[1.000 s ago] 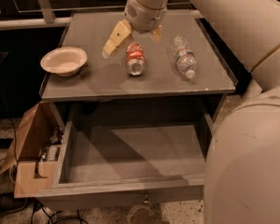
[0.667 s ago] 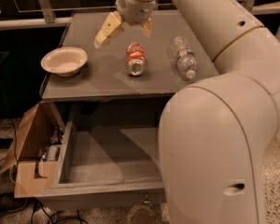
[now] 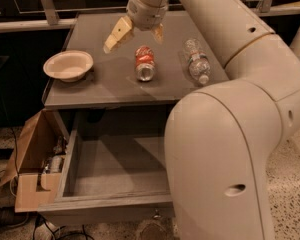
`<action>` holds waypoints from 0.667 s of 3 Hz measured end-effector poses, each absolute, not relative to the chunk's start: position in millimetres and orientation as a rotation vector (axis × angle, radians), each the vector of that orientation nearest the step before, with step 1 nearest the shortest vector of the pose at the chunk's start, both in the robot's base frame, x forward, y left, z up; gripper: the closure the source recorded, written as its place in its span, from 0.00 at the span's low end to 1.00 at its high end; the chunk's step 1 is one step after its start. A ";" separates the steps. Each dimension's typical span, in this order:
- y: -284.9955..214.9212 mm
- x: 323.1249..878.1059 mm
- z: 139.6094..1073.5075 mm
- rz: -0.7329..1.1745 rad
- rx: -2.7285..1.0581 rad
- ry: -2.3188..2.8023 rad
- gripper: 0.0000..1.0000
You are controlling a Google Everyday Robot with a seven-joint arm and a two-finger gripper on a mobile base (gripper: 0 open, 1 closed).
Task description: Place coke can into top drawer
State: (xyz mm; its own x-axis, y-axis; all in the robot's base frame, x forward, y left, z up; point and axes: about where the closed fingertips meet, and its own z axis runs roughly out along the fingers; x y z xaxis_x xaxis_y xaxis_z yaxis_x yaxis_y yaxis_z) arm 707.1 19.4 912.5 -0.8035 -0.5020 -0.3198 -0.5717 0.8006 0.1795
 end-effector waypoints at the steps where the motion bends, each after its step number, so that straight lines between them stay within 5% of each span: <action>1: 1.3 721.4 881.4 0.365 -0.783 2.798 0.00; 2: -19.1 729.6 855.1 0.334 -0.740 2.851 0.00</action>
Offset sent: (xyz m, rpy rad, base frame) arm 0.0197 -0.0784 -0.0847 -0.1319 0.1699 -0.1122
